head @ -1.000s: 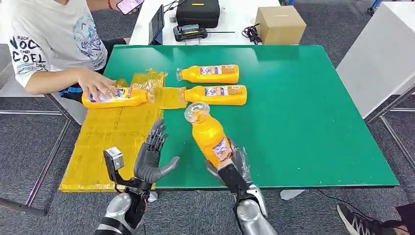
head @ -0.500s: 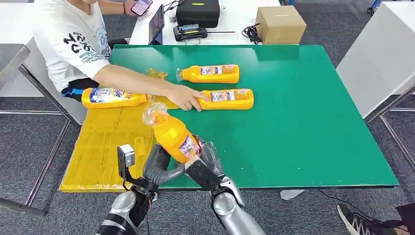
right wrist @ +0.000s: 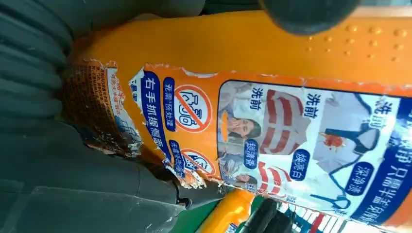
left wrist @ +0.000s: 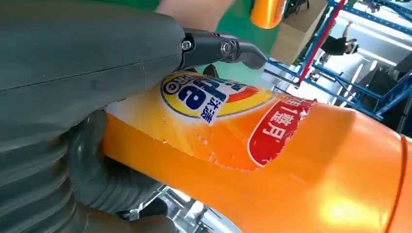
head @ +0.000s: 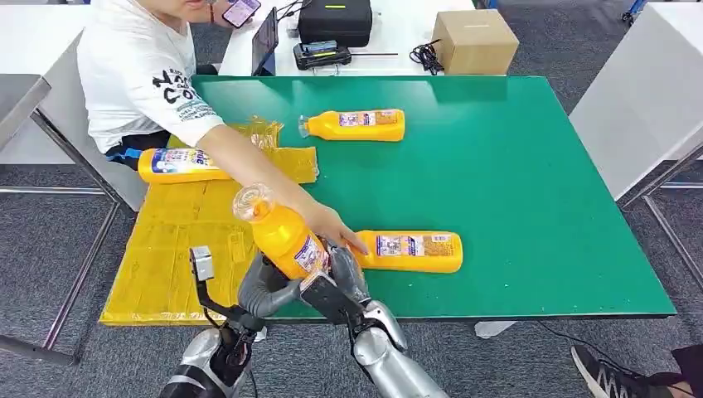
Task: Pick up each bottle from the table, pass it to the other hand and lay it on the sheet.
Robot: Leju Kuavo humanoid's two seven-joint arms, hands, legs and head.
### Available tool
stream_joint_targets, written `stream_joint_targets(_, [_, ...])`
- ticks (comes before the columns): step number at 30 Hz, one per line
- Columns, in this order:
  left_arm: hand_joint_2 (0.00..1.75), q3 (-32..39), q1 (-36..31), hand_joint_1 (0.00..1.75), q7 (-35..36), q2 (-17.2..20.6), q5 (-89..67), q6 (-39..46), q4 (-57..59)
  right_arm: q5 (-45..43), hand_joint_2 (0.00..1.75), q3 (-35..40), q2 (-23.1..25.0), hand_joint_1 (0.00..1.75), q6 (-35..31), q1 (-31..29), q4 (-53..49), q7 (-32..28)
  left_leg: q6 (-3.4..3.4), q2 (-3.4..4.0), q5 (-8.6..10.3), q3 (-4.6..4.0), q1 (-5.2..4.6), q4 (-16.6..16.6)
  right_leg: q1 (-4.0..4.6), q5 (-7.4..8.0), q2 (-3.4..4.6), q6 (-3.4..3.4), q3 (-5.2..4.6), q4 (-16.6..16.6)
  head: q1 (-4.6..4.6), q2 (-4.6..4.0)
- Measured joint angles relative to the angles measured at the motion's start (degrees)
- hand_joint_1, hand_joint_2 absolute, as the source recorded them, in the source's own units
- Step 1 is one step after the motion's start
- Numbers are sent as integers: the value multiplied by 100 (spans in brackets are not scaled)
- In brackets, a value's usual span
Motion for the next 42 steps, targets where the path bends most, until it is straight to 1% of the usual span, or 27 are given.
stream_joint_targets(10, [175, 24, 8, 0, -275, 33, -213, 435, 81, 166, 175, 286, 55, 175, 175, -212, 380, 105, 0, 3, 0, 3, 1, 0, 1, 0, 3, 0, -1, 0, 0, 0])
stream_joint_targets(18, [175, 103, -21, 0, -590, 42, -586, 907, -44, 103, 175, 426, 87, 175, 313, -221, 564, 234, 0, 4, 0, 2, 0, 0, 0, 0, 3, 0, -1, 0, -2, 0])
stream_joint_targets(32, [175, 164, -20, 0, -614, 42, -636, 968, -201, 85, 175, 429, 90, 175, 332, -225, 667, 251, 0, 4, 0, 3, 0, 0, 0, 0, 3, 0, -2, 0, 0, 0])
stream_joint_targets(38, [175, 227, -61, 0, -776, 42, -666, 1167, -238, 59, 175, 429, 90, 175, 429, -228, 715, 269, 0, 4, 0, 2, 0, 0, 0, 0, 3, 0, -1, 0, 0, 0])
stream_joint_targets(39, [175, 252, -68, 49, -758, 42, -636, 1130, -256, 59, 175, 429, 87, 175, 426, -229, 728, 273, 0, 4, 0, 2, 0, 0, 0, 0, 3, 0, -1, 0, 0, 0])
stream_joint_targets(40, [175, 262, -76, 175, -715, 48, -623, 1082, -260, 59, 175, 429, 87, 175, 422, -230, 739, 273, 0, 4, 0, 2, 0, 0, 0, 0, 3, 0, -1, 0, 0, 0])
stream_joint_targets(42, [175, 293, -78, 175, -577, 68, -496, 852, -262, 70, 175, 429, 87, 175, 398, -234, 763, 271, 0, 4, 0, 3, 0, 0, 0, 0, 3, 0, -2, 0, 0, 0])
